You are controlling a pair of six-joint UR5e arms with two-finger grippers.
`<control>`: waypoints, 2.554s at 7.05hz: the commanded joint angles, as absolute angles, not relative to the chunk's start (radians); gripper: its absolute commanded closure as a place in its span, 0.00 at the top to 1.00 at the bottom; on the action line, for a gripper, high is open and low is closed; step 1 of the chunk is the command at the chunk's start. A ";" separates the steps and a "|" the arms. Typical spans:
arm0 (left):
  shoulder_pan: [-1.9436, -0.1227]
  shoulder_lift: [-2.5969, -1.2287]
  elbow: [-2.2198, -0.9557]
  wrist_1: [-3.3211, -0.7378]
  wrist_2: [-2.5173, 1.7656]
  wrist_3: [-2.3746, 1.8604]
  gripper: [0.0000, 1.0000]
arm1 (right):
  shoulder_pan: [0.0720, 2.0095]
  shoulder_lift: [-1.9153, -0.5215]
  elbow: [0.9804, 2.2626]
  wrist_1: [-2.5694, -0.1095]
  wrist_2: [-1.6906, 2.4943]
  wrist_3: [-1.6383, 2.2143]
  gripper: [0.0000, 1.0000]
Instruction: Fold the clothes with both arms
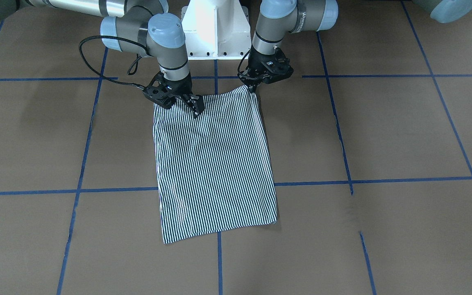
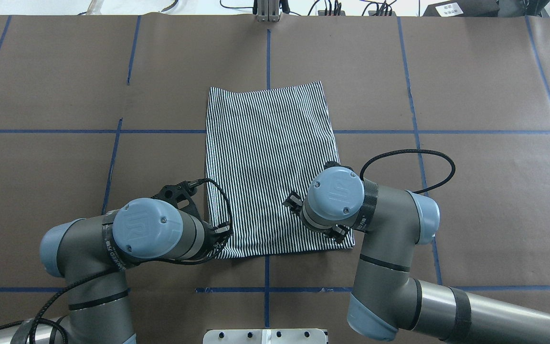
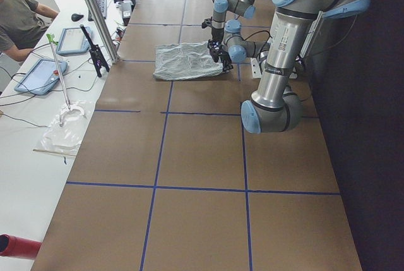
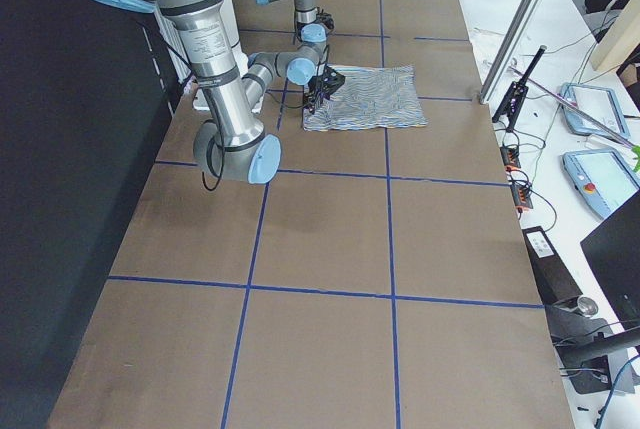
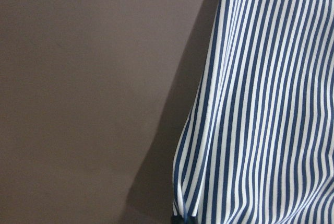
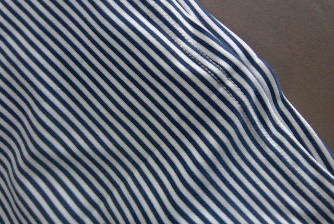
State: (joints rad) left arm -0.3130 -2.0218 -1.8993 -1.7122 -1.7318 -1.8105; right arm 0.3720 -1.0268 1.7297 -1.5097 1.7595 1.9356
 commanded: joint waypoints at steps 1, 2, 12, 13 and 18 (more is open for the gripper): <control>-0.313 -2.022 -1.901 -1.712 -1.732 -1.810 0.00 | 0.371 -1.031 1.729 -1.520 1.756 1.936 1.00; -0.314 -2.022 -1.901 -1.712 -1.730 -1.810 0.00 | 0.371 -1.035 1.727 -1.520 1.756 1.936 1.00; -0.321 -2.022 -1.910 -1.712 -1.730 -1.810 0.00 | 0.368 -1.025 1.713 -1.520 1.749 1.928 0.00; -0.321 -2.022 -1.910 -1.712 -1.730 -1.810 0.00 | 0.368 -1.023 1.720 -1.517 1.746 1.930 0.00; -0.289 -1.955 -2.029 -1.706 -1.729 -1.821 0.00 | 0.327 -1.063 1.831 -1.508 1.740 1.927 0.00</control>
State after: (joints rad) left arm -0.3076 -1.9952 -1.9641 -1.7074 -1.7296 -1.8143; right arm 0.3580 -1.0413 1.7770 -1.5081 1.7388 1.9269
